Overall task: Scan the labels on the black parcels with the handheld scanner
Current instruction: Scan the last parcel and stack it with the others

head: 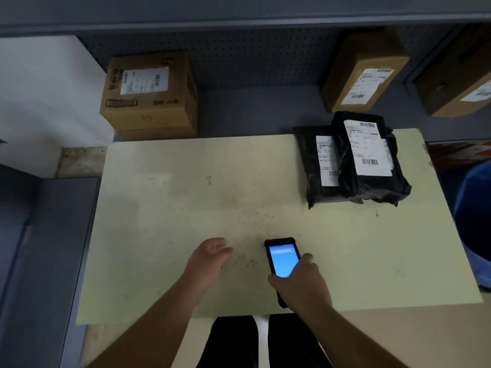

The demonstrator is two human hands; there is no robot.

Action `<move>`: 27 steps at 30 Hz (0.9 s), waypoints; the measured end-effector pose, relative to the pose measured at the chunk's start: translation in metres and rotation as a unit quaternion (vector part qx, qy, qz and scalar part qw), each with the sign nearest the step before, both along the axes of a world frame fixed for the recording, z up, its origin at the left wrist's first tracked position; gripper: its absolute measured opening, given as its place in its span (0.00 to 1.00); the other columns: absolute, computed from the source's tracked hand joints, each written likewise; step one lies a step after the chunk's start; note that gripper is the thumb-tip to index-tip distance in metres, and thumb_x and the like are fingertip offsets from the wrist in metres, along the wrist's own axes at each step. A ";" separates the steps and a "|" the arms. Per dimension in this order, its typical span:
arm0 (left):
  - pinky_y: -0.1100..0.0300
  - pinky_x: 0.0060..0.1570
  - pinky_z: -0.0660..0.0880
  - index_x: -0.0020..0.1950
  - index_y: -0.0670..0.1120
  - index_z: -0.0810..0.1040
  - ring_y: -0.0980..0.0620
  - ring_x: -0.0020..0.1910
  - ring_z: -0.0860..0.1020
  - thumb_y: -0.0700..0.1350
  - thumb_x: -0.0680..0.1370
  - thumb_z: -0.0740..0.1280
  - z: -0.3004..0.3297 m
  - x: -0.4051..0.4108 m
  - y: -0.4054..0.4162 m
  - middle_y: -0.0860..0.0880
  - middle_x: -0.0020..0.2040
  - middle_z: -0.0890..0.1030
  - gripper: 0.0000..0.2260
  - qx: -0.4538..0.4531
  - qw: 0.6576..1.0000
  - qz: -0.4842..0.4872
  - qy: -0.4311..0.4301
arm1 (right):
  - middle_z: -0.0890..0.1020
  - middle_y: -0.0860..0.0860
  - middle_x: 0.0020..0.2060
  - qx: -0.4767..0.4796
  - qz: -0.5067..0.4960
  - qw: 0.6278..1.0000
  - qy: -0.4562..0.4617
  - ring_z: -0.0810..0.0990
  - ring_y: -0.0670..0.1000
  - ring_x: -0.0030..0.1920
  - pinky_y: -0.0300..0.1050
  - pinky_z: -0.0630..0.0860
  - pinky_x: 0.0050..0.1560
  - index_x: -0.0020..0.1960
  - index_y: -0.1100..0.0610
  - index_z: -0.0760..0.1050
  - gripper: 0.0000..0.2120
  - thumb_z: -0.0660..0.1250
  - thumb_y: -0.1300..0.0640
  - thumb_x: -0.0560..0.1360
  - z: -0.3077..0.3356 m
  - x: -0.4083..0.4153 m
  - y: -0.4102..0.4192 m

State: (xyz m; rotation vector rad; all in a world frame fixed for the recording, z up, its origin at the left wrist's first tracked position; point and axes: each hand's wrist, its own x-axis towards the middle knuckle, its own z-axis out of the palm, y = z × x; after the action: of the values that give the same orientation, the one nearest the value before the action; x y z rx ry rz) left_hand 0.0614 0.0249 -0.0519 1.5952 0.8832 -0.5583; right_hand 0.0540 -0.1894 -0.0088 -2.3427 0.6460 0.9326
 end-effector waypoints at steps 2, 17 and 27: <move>0.51 0.63 0.78 0.69 0.48 0.79 0.59 0.55 0.80 0.45 0.79 0.73 0.000 -0.004 0.000 0.50 0.64 0.82 0.18 -0.006 1.000 0.002 -0.003 | 0.77 0.53 0.52 -0.002 -0.008 1.000 -0.002 0.83 0.53 0.42 0.52 0.83 0.42 0.57 0.56 0.65 0.25 0.75 0.47 0.71 -0.003 -0.001 0.001; 0.53 0.60 0.78 0.66 0.48 0.81 0.57 0.58 0.80 0.42 0.80 0.72 -0.002 -0.024 0.005 0.52 0.61 0.83 0.15 -0.038 0.999 0.026 0.010 | 0.77 0.53 0.64 -0.105 0.031 0.994 -0.011 0.77 0.56 0.64 0.55 0.78 0.62 0.69 0.56 0.64 0.35 0.73 0.40 0.72 -0.037 -0.010 0.020; 0.51 0.58 0.77 0.59 0.49 0.82 0.57 0.54 0.81 0.38 0.80 0.71 -0.004 -0.032 0.012 0.53 0.57 0.83 0.10 -0.037 0.998 0.047 0.021 | 0.72 0.54 0.67 -0.125 0.028 0.991 -0.034 0.74 0.55 0.66 0.52 0.81 0.62 0.74 0.56 0.63 0.40 0.77 0.38 0.72 -0.051 -0.009 0.027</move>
State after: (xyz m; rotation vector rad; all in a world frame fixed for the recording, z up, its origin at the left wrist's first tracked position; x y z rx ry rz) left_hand 0.0289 0.0368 -0.0559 1.4722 0.9538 -0.5545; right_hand 0.0454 -0.1627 -0.0597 -2.6139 0.7072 0.8337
